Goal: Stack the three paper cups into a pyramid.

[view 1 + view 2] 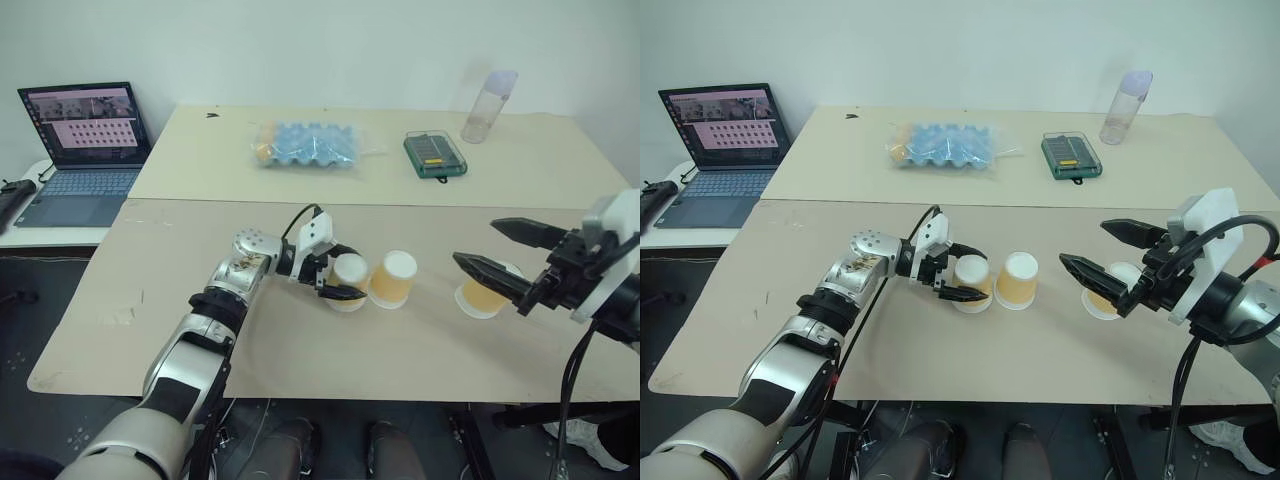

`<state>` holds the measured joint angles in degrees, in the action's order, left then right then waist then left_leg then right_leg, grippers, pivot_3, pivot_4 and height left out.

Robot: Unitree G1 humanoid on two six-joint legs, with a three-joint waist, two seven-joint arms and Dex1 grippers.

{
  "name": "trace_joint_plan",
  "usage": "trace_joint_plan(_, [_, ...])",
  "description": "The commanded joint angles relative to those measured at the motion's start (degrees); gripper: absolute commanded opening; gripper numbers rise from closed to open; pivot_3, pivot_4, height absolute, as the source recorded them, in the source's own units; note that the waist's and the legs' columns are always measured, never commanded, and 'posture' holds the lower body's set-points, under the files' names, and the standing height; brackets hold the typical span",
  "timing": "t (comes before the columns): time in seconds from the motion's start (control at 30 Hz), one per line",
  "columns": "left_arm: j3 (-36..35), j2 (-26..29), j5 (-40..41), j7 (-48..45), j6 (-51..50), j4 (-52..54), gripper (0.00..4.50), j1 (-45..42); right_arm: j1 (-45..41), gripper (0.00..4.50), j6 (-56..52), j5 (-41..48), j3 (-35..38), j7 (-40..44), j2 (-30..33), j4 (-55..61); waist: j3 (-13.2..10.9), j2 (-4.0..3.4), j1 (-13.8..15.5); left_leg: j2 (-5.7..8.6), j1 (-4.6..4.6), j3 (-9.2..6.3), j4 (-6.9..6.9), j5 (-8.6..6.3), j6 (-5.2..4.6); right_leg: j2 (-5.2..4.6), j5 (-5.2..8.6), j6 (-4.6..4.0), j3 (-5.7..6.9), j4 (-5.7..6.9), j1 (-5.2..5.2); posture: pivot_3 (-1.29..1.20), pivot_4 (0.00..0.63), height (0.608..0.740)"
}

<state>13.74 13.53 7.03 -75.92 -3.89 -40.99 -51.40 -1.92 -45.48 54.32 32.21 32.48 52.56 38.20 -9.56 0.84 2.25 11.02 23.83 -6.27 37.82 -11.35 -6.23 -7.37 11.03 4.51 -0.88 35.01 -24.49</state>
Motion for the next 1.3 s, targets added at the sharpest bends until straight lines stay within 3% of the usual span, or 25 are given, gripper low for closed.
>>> trace_joint_plan(0.03, [-1.0,0.03,1.06,-0.83,-0.25,1.61,4.47,-0.89,-0.87,4.5,0.63,0.45,1.74,0.13,0.99,0.65,0.0,0.0,0.0,0.0,0.0,0.0,0.0,0.0,0.0,0.0,0.0,0.0,0.0,0.0,0.0,0.0,0.15,0.74])
trace_joint_plan(0.5, [-2.79,8.87,5.59,-5.52,-9.95,20.19,4.47,1.25,-2.06,4.5,0.94,-0.2,-0.03,0.55,0.81,-0.28,0.0,-0.01,-0.16,-0.01,0.0,0.0,0.0,0.0,0.01,0.04,0.0,0.0,-0.02,0.02,-0.15,0.0,0.15,0.74])
trace_joint_plan(0.67, [-4.99,13.08,11.66,-7.2,-19.33,29.56,4.47,0.3,-1.26,4.5,0.85,-1.66,0.0,1.29,1.43,-0.93,-0.01,0.0,-0.01,0.0,0.0,0.0,0.0,0.01,0.01,0.04,0.0,0.0,-0.01,0.02,-0.15,0.0,0.15,0.74])
trace_joint_plan(0.8, [-7.91,17.09,18.19,-7.99,-28.73,35.52,4.47,-1.17,3.65,4.5,1.12,-5.1,4.5,4.21,2.7,-3.21,-0.01,-0.02,-0.02,-0.02,0.0,-0.01,-0.01,0.0,0.01,0.1,0.0,-0.01,-0.01,0.04,-0.21,0.0,0.15,0.74])
trace_joint_plan(0.93, [-7.87,18.79,19.68,-7.41,-30.75,37.4,4.47,-0.84,6.73,4.5,1.95,-7.01,7.94,6.39,2.74,-4.57,0.01,-0.04,0.0,-0.02,-0.02,0.01,-0.01,0.03,0.06,0.12,0.01,-0.02,-0.05,0.06,-0.21,0.0,0.15,0.74])
trace_joint_plan(1.07, [-7.66,20.58,19.28,-6.67,-31.17,38.71,4.47,0.53,17.59,4.5,1.0,-11.82,19.13,10.49,1.43,-5.24,0.0,-0.06,0.42,-0.05,-0.02,-0.04,-0.02,0.09,0.15,0.14,-0.02,-0.06,-0.02,0.09,-0.16,0.0,0.15,0.74])
trace_joint_plan(1.3, [-7.61,21.37,20.66,-5.4,-32.4,40.61,4.47,1.09,22.92,4.5,2.35,-15.56,15.38,6.52,-4.55,-2.91,0.0,-0.07,-0.31,-0.21,-0.12,-0.01,-0.02,0.11,0.2,0.28,-0.08,-0.14,-0.09,0.08,0.04,0.0,0.15,0.74])
